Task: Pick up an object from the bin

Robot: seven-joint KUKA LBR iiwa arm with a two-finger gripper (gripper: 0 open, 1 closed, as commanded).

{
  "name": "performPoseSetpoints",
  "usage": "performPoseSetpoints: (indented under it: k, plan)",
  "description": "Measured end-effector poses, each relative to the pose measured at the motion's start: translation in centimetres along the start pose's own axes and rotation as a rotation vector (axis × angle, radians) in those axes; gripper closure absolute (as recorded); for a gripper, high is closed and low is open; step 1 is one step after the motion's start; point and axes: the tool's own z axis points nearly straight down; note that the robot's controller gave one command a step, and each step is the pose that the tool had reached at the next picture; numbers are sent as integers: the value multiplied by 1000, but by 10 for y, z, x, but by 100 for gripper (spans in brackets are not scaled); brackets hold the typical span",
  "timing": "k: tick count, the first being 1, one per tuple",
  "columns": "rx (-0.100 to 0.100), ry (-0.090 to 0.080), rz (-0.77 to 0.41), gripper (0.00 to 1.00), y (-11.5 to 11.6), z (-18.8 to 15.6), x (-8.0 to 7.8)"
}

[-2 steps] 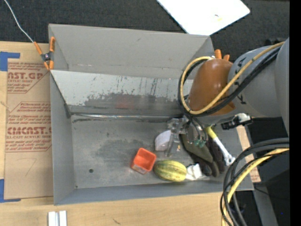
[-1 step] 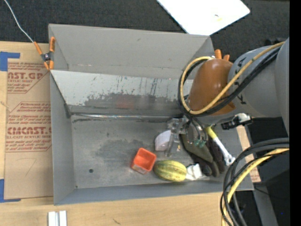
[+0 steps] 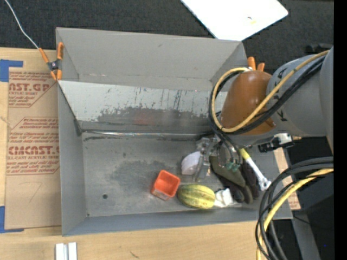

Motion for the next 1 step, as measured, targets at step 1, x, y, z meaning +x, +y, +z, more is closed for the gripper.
performPoseSetpoints:
  k: [1]
  plan:
    - [-1,-4,34,100,4,31,-3]
